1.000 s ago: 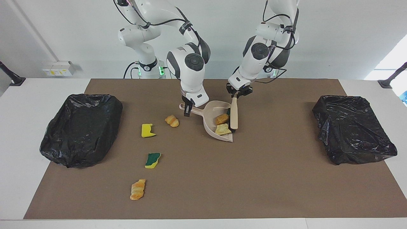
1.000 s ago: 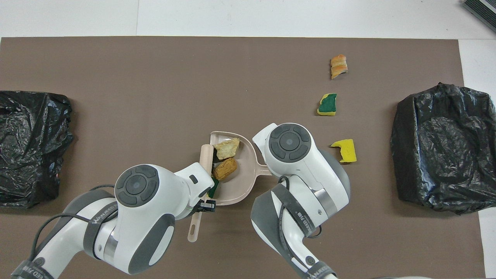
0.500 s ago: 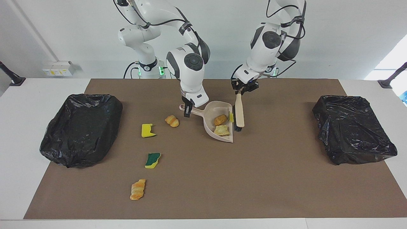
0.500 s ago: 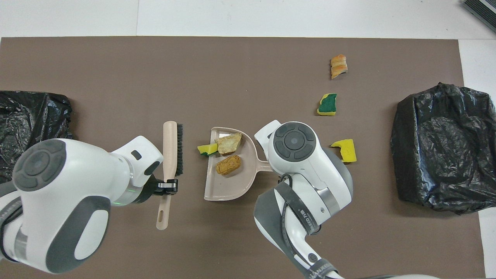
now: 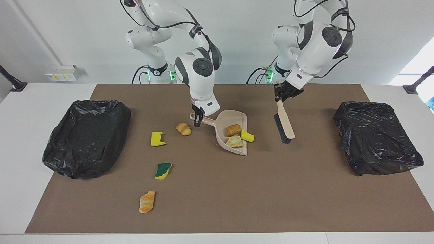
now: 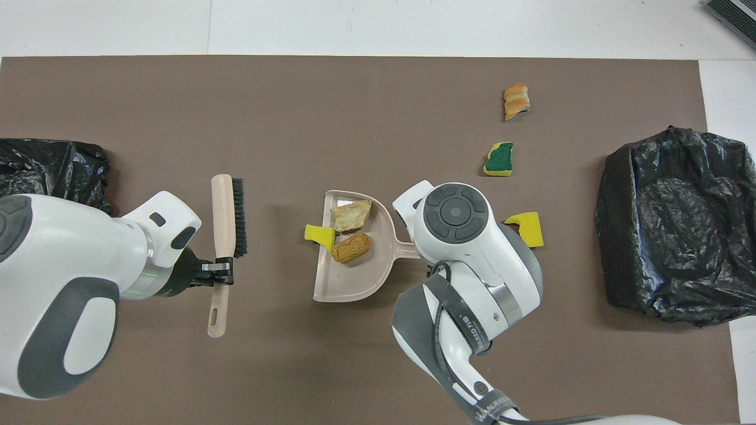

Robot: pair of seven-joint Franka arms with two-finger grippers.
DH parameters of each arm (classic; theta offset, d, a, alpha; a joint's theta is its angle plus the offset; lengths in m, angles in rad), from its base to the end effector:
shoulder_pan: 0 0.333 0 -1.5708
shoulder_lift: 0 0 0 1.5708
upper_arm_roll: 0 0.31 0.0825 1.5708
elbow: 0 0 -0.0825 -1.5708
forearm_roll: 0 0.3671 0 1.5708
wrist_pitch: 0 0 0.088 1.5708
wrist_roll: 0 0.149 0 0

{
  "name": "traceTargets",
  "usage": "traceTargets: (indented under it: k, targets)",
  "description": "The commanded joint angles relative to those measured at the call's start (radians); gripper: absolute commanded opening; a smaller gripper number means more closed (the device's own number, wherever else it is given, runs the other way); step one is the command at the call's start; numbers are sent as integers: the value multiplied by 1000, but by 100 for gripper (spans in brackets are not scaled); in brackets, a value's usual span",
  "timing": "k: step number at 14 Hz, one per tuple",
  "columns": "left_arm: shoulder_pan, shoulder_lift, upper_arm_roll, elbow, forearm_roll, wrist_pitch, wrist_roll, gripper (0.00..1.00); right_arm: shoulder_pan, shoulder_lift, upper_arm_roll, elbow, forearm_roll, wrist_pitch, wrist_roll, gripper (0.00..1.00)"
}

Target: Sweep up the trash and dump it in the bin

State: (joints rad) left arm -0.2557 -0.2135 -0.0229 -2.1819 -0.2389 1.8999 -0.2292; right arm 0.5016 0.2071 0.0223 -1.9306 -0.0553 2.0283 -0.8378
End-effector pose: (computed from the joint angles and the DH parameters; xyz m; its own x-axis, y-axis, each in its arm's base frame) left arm 0.4389 -0.1535 0.4355 0.9921 0.0244 -0.1231 0.0478 -0.9805 0.1905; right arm 0.4961 0.2802 0.3343 0.1774 0.9786 -0.1046 0.9815 -0.1837 -0.0533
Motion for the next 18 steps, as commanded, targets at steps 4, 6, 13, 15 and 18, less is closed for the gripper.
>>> traceTargets:
  k: [4, 6, 13, 15, 18]
  targets:
    - [0, 28, -12, -105, 1, 82, 96, 0, -58, -20, 7, -94, 151, 177, -208, 0]
    - [-109, 66, -12, -136, 0, 129, 76, 0, -83, -20, 5, -111, 243, 213, -294, 0]
    - [-279, 54, -15, -154, -19, 159, 37, 0, -135, -29, 5, -113, 333, 210, -435, 0]
    - [-303, 62, -15, -131, -63, 169, 34, 0, -133, -29, 7, -111, 333, 211, -432, 0]
    - [-277, 28, -8, -99, -65, 131, 38, 0, -115, -31, 5, -111, 327, 211, -420, 0]
